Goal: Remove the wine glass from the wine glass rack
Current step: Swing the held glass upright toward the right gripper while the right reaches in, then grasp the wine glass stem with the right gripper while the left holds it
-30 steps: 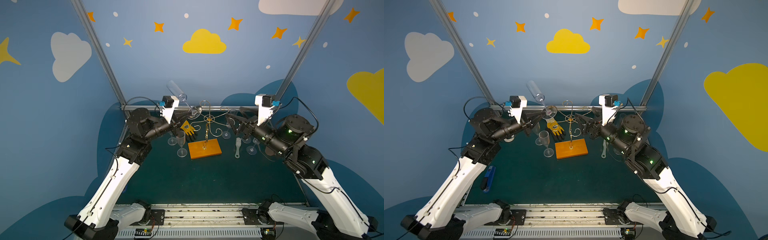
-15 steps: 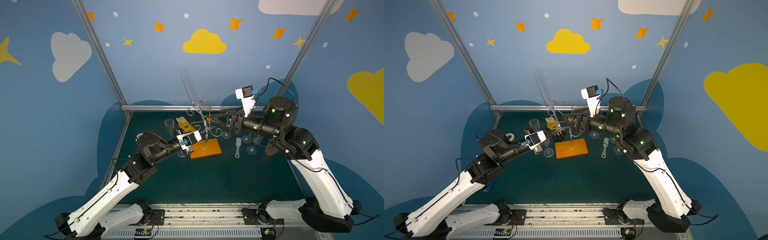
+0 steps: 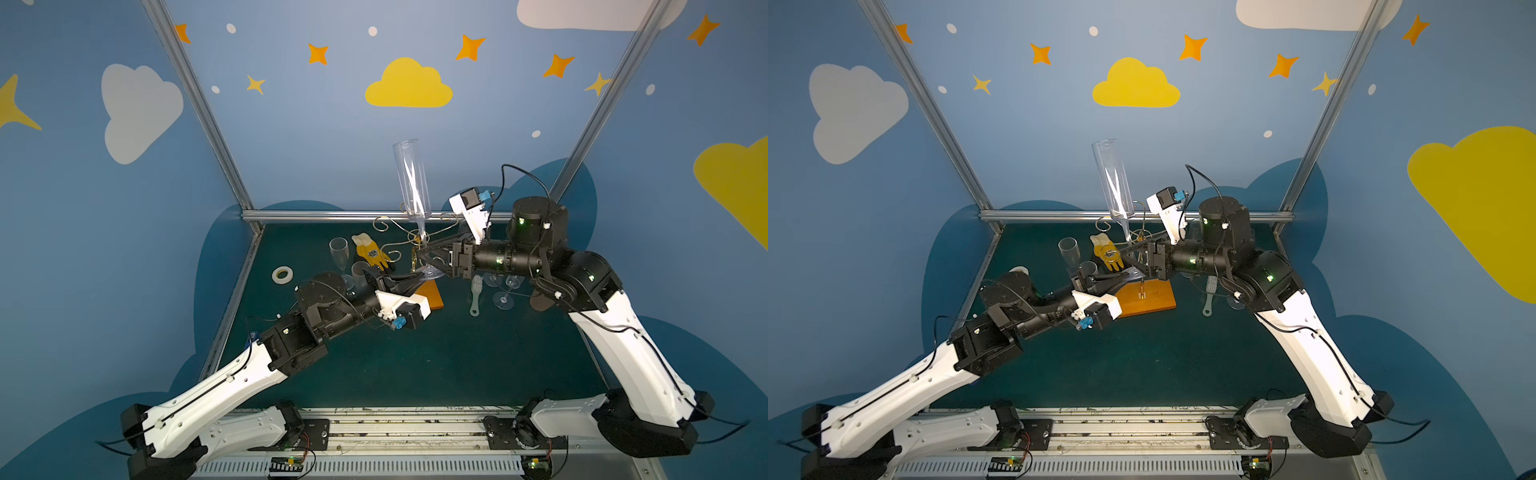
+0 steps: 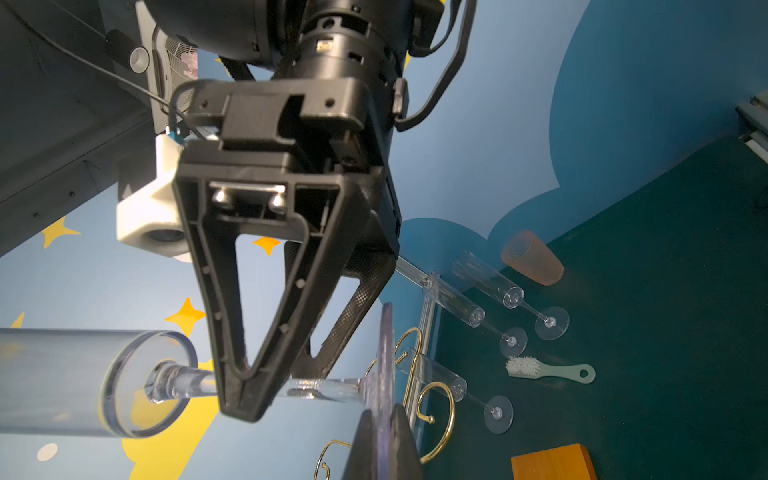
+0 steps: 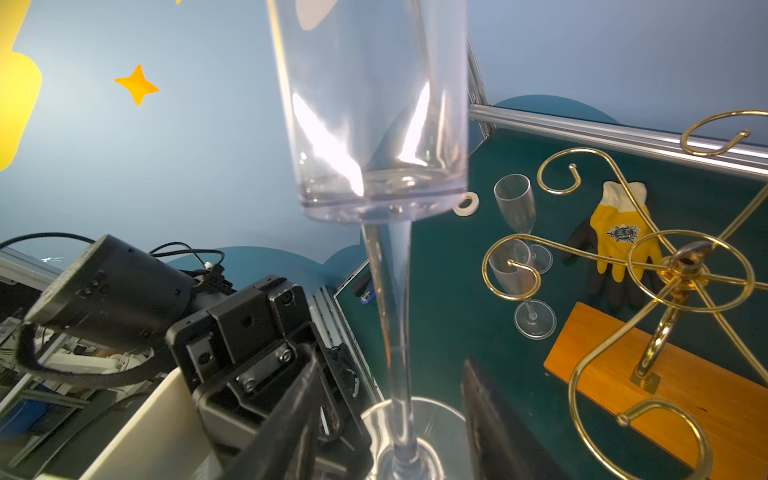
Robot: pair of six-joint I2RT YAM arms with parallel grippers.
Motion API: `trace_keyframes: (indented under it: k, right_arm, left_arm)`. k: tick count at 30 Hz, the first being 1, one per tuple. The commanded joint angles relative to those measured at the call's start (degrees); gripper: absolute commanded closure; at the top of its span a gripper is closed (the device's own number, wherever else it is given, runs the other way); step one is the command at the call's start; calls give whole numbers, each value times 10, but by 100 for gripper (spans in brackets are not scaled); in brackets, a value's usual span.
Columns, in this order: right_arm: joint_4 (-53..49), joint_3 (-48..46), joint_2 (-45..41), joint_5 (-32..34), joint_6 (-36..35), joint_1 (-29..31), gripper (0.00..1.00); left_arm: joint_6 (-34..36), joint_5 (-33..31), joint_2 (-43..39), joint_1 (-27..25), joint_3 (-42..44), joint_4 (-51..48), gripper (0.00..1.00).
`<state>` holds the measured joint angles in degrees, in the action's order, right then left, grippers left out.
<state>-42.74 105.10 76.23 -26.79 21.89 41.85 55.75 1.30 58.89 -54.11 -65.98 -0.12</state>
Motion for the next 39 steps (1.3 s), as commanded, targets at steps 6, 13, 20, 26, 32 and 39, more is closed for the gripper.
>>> trace_keyframes:
  k: [6, 13, 20, 26, 32, 39]
  right_arm:
    - [13, -30, -16, 2, -5, 6, 73]
    - [20, -42, -17, 1, -8, 9, 92]
    - [29, -49, -20, 1, -14, 15, 100]
    - [44, -62, -34, 32, -47, 17, 100]
    - [71, -109, -54, 89, -130, 17, 100]
    - [145, -169, -85, 43, -259, 14, 100]
  left_arm:
    - [35, -12, -3, -8, -5, 1, 97]
    - [38, -5, 0, -10, -6, -5, 97]
    - [40, -4, -4, -11, 2, 3, 90]
    - [-10, -36, -16, -11, 31, 78, 30]
    - [-179, -54, -40, -11, 23, 85, 15]
    - [-361, -84, -56, -10, 9, 123, 12]
